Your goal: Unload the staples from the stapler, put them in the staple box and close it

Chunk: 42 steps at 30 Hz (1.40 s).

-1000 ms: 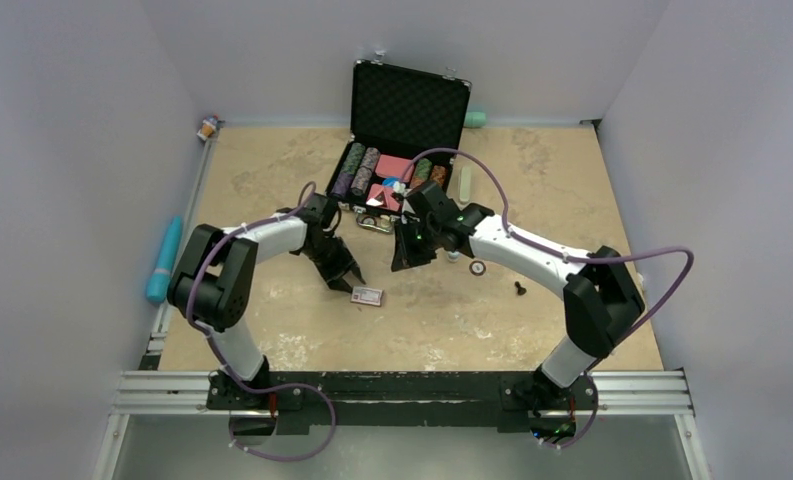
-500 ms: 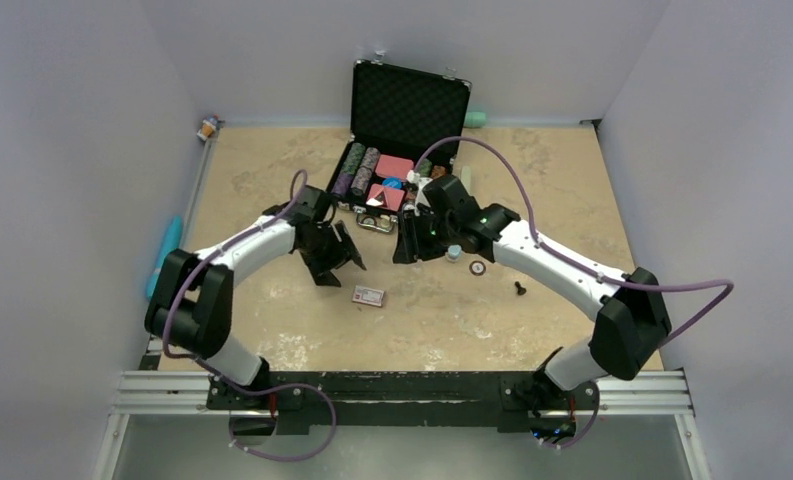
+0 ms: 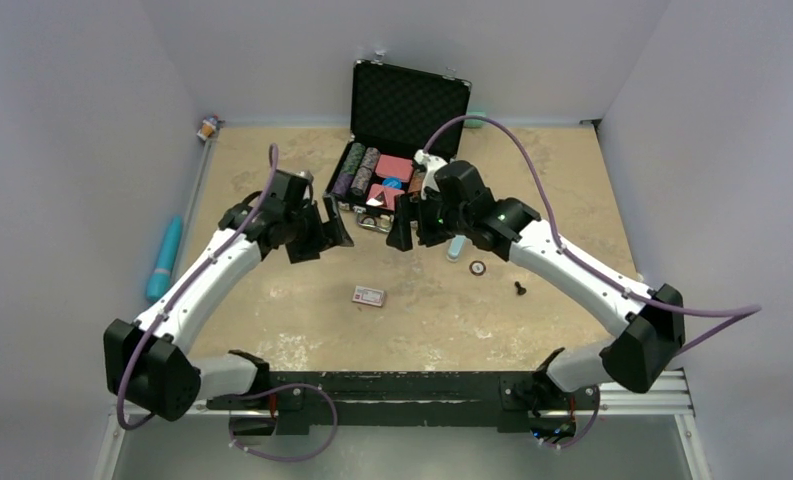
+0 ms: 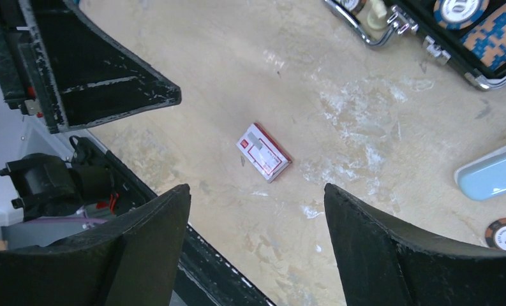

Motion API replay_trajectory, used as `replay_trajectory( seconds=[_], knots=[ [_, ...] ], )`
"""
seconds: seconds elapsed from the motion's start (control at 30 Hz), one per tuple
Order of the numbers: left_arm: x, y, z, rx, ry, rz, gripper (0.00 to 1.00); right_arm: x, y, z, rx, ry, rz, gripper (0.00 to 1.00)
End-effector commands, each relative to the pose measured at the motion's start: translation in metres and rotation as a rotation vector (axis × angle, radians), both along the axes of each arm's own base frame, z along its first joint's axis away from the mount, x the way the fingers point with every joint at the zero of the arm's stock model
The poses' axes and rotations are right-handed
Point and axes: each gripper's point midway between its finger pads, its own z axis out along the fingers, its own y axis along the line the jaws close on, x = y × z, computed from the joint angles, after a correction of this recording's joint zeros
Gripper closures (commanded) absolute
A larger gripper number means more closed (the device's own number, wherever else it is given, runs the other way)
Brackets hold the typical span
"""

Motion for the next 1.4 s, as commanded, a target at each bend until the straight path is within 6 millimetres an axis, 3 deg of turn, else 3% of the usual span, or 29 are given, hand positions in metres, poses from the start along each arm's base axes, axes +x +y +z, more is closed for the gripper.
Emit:
replay_trajectory(
  seconds=[0.0,0.33,0.4,0.47,0.57,0.83,1.07,1.2,1.37],
  knots=[
    [0.006,0.010,0.047,0.047,-0.182,-0.072,0.14,0.012,-0.007,0.062,0.075,-0.175,-0.041,0.19],
    [-0.001,0.028,0.104,0.085,-0.432,-0.104,0.12,0.008,-0.037,0.141,0.265,-0.450,-0.153,0.13],
    [-0.001,0.033,0.112,0.092,-0.496,-0.092,0.11,0.003,-0.050,0.148,0.296,-0.500,-0.192,0.12],
    [0.000,0.037,0.119,0.088,-0.576,-0.069,0.01,-0.002,-0.062,0.154,0.325,-0.538,-0.225,0.11],
    [0.001,0.055,0.119,0.132,-0.675,0.002,0.00,-0.010,-0.079,0.163,0.397,-0.585,-0.289,0.11],
    [-0.018,0.089,0.094,0.274,-0.723,0.040,0.00,-0.030,-0.110,0.146,0.439,-0.576,-0.372,0.07],
    [-0.035,0.102,0.061,0.313,-0.689,0.045,0.00,-0.052,-0.132,0.141,0.556,-0.601,-0.414,0.04],
    [-0.043,0.106,0.046,0.297,-0.691,0.079,0.00,-0.050,-0.137,0.116,0.535,-0.523,-0.472,0.01],
    [-0.043,0.104,0.044,0.284,-0.702,0.071,0.00,-0.040,-0.142,0.079,0.437,-0.413,-0.566,0.01]
  ],
)
